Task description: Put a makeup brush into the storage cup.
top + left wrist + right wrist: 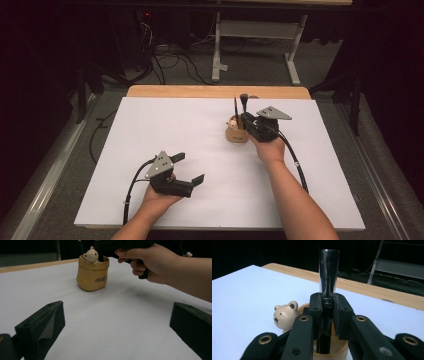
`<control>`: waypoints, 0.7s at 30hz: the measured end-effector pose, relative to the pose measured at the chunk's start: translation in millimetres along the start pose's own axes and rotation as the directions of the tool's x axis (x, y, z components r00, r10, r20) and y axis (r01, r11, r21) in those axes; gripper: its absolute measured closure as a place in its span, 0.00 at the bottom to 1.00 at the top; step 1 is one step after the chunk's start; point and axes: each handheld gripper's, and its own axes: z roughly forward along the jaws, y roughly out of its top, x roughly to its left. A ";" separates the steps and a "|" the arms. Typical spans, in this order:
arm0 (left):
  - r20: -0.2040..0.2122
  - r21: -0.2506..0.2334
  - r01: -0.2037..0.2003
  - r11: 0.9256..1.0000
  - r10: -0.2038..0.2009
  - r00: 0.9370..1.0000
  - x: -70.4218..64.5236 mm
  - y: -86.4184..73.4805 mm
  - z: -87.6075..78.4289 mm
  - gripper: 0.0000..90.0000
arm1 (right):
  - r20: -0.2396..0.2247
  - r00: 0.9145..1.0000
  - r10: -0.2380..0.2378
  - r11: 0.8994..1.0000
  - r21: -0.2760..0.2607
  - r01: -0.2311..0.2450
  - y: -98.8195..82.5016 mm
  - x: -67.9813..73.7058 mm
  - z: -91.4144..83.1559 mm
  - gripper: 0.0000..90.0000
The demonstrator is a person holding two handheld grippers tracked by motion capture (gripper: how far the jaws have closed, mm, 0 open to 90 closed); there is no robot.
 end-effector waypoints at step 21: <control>-0.001 -0.004 -0.001 1.000 0.001 1.000 0.6 0.4 -0.7 0.01 | 0.009 1.000 0.019 0.999 0.033 -0.020 -5.9 -0.2 2.5 0.81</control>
